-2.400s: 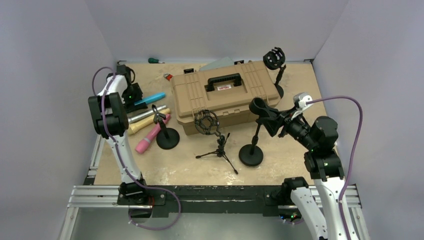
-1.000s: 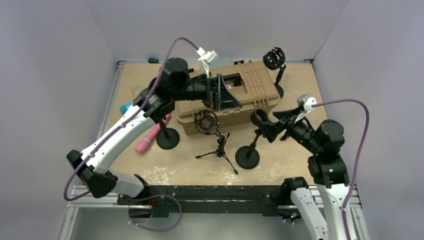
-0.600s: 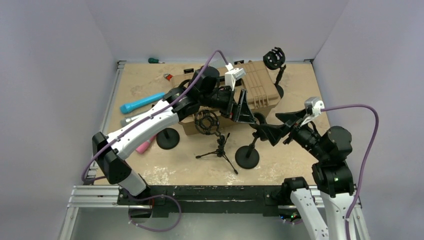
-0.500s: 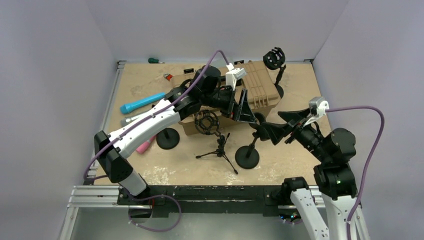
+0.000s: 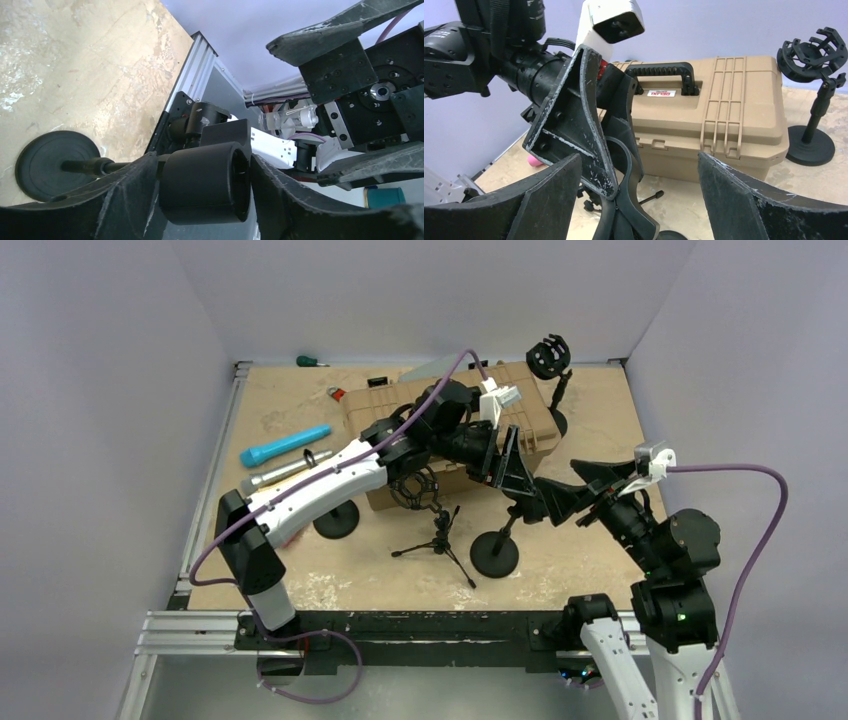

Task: Remove the microphone from the stand

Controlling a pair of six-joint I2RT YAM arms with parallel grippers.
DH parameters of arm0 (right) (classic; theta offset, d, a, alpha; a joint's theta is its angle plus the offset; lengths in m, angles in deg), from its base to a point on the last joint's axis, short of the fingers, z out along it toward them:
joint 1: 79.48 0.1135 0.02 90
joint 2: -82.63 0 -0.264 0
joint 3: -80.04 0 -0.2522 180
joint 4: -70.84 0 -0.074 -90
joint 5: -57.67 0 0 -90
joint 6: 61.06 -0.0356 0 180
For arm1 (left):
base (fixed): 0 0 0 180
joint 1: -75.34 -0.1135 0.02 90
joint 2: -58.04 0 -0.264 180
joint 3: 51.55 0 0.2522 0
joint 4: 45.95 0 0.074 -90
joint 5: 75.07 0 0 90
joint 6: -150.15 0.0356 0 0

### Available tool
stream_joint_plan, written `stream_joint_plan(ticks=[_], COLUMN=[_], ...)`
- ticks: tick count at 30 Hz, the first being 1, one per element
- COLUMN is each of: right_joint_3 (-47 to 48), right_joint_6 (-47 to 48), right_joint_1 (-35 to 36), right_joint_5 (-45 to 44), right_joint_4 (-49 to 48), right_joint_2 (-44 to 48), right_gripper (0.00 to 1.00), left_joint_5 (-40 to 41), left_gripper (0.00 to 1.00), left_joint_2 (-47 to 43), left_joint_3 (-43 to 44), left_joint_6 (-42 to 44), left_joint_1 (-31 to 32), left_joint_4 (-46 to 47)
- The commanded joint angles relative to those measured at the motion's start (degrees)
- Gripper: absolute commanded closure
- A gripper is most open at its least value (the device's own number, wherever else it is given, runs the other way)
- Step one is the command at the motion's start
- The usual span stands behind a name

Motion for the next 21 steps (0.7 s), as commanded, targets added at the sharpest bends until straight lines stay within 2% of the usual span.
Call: stream_joint_plan(ticks=[1,7,10,15,21], right_joint_3=[1.6,1.6,1.6,1.7,1.7], right_joint_6=[0.2,0.8,1.2,1.7,1.9], right_joint_1=[0.2,0.1,0.2,0.2,0.2], right_joint_5=[-2.6,-3.1,-3.7,-4.5,-4.4], right_joint_4=[-0.3,0.1,0.7,1.2,1.4], right_joint_2=[0.7,0.8,1.1,1.3,1.4], right_gripper=[0.17,0.17,0.17,0.16,0.17], left_joint_5=[0.9,2.8,3.7,5.7,8.2], left_gripper=[0.4,0.7,0.78,0.9,0.94], left_joint_2=[0.4,0.5,0.1,-0.2,0.4], left_joint_3=[2.0,0.6,-1.0,-5.5,-10.2], left_joint_6=[-0.9,-0.1,1.3,3.9,5.9], left_joint_1=[0.7,1.2,1.3,1.2,1.2], left_joint_4=[1.6,0.4,-0.6,-1.8,-1.8])
